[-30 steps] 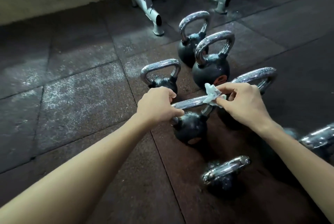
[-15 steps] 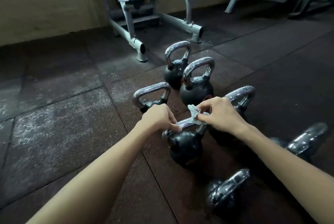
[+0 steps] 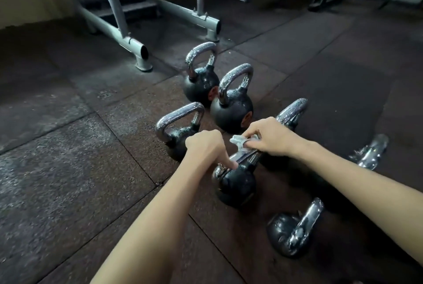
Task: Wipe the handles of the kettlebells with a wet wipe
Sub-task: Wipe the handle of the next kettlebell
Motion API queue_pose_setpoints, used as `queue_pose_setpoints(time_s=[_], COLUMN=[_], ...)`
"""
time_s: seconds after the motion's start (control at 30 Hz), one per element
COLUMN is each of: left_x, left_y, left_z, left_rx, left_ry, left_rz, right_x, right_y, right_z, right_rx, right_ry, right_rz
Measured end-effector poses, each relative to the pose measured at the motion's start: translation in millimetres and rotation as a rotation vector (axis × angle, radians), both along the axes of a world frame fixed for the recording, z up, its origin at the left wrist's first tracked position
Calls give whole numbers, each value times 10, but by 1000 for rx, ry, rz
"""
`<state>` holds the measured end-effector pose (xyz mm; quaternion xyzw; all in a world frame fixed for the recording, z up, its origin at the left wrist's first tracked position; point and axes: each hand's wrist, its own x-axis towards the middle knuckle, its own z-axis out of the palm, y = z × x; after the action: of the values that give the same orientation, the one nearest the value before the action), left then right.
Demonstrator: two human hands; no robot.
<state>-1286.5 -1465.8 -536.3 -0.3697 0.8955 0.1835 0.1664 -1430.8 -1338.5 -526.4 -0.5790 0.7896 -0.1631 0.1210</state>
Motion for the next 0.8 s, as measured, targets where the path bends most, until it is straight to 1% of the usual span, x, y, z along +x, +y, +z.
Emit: queue_pose_setpoints(time_s=[0.07,0.17,0.27,0.33,0.43,0.5,0.67,0.8], left_x=[-16,100,234,234,228,217,269,221], left_y=[-27,10,80,64,16,13,47,94], left_z=[1,-51,-86,-117,-127,-114,-90,-20], left_rx=[12,-5,-73,-94,-10,-5,-3,21], left_ry=[-16,47,78,84,130,132,127,114], left_rz=[-2,13,20,23,45,37,64,40], right_x=[-116,-61,214,247,28,-87,140,-123], right_y=[16,81,101,102,142,193,278,329], right_z=[-3,-95,-261,-349,-314,-292,-374,-388], right_rx=[3,-99,-181,-214,-265,-292,-310,-376], right_ry=[10,-51,-160,-193,-190,-160,-134,-230], right_rz=[-38,-76,12,53,-46,-103,7,-127])
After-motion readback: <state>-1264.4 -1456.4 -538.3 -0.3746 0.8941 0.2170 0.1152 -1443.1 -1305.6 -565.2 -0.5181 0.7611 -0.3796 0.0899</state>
